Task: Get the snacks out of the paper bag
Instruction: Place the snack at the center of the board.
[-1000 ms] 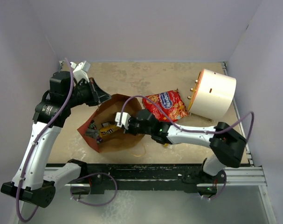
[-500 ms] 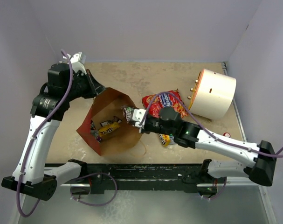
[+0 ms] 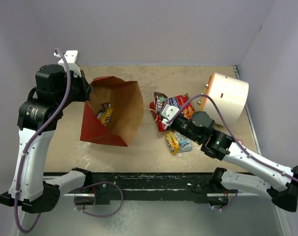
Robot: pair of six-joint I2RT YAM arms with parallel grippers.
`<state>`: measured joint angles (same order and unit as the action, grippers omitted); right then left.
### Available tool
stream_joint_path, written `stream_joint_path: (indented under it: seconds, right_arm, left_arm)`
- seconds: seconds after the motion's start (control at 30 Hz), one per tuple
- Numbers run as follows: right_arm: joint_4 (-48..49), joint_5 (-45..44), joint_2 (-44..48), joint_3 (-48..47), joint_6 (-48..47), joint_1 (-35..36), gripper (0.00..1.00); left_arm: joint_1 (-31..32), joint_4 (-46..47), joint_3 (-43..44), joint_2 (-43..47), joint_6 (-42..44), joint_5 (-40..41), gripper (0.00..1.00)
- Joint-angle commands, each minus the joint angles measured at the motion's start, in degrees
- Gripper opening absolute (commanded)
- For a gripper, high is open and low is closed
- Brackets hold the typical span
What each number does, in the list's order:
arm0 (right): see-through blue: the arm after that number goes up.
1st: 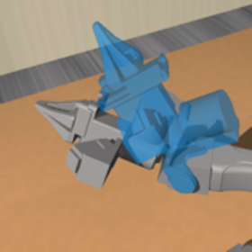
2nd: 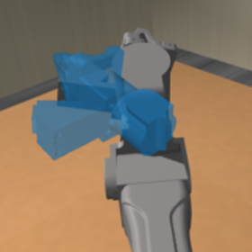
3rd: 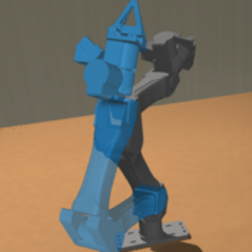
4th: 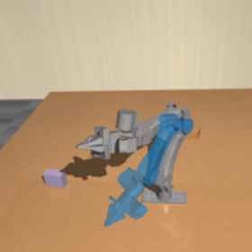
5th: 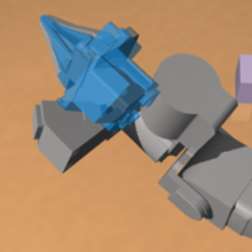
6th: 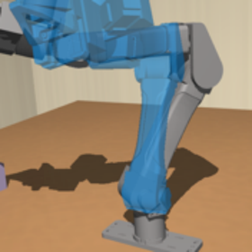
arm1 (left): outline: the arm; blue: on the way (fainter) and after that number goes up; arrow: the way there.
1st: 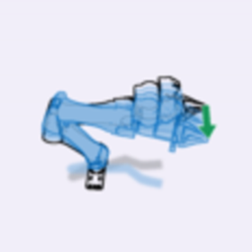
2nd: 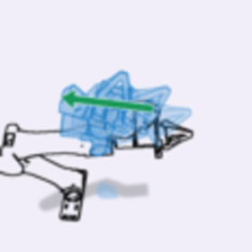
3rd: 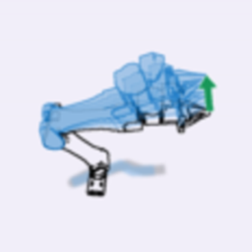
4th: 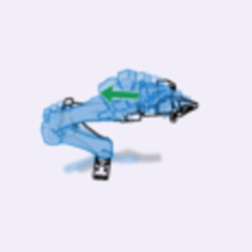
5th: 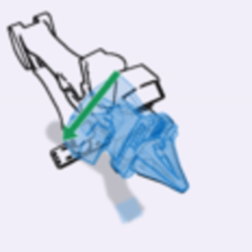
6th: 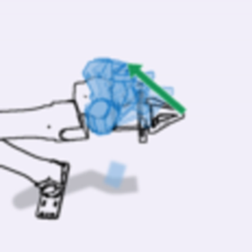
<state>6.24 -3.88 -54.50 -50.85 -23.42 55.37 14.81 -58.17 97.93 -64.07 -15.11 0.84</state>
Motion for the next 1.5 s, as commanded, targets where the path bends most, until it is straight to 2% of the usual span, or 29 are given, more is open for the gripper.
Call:
stream_joint_path:
  seconds: [0.0,0.17,0.27,0.47,0.57,0.63,0.83,0.93,1.0,1.03,1.1,1.13,1.2,1.33,1.47]
  right_arm:
    - [-4.1,4.4,2.8,5.6,6.5,-0.6,0.0]
    - [4.3,7.7,12.0,14.9,18.2,-0.6,0.0]
    - [7.5,9.3,13.6,18.5,22.4,-0.6,0.0]
    - [4.7,9.8,6.8,21.0,22.3,-0.6,0.0]
    - [10.6,10.7,1.4,21.7,19.7,-0.6,0.0]
    - [10.4,9.2,-3.6,19.8,20.2,-0.5,0.0]
    - [2.7,4.9,-16.3,15.4,32.2,-0.6,0.0]
    - [2.4,3.0,-16.3,16.8,36.4,-0.6,0.0]
    - [2.3,-3.1,-14.6,18.7,41.8,-0.7,0.0]
    - [1.1,-5.2,-13.6,18.8,43.4,-0.7,0.03]
    - [-3.7,-10.0,-12.0,18.1,47.4,-0.6,0.23]
    - [-6.3,-12.2,-11.1,17.7,50.9,-0.6,0.38]
    - [-9.3,-13.5,-8.7,17.5,53.1,-0.7,0.53]
    - [-9.5,-11.3,-1.5,17.9,50.5,-0.7,0.62]
    - [-6.7,-11.2,3.7,17.8,44.0,-0.6,0.67]
  left_arm:
    - [0.1,4.1,0.1,0.2,5.3,-4.1,0.0]
    - [0.1,3.2,-1.7,-2.0,7.5,-7.0,0.0]
    - [0.2,3.3,-3.2,-1.8,7.8,-6.8,0.0]
    - [0.2,1.2,0.2,-1.5,6.4,4.6,0.0]
    - [0.2,-0.7,2.5,-1.8,5.3,10.7,0.0]
    - [0.2,-1.5,3.4,-1.8,5.3,12.5,0.0]
    - [0.2,-2.3,2.4,0.8,6.4,17.4,0.0]
    - [0.2,-1.8,1.1,2.3,8.0,18.6,0.0]
    - [0.4,-1.7,0.5,2.7,9.0,18.7,0.0]
    - [0.5,-1.6,0.2,2.8,9.7,18.7,0.0]
    - [1.2,-1.5,-0.1,3.0,11.6,19.4,0.0]
    - [1.8,-1.1,-0.6,3.4,13.2,20.1,0.0]
    - [3.5,-0.4,-1.5,4.1,17.1,22.4,0.0]
    - [7.9,0.5,-3.4,5.7,25.7,25.4,0.0]
    - [10.0,0.9,-4.6,6.3,28.1,19.7,0.0]
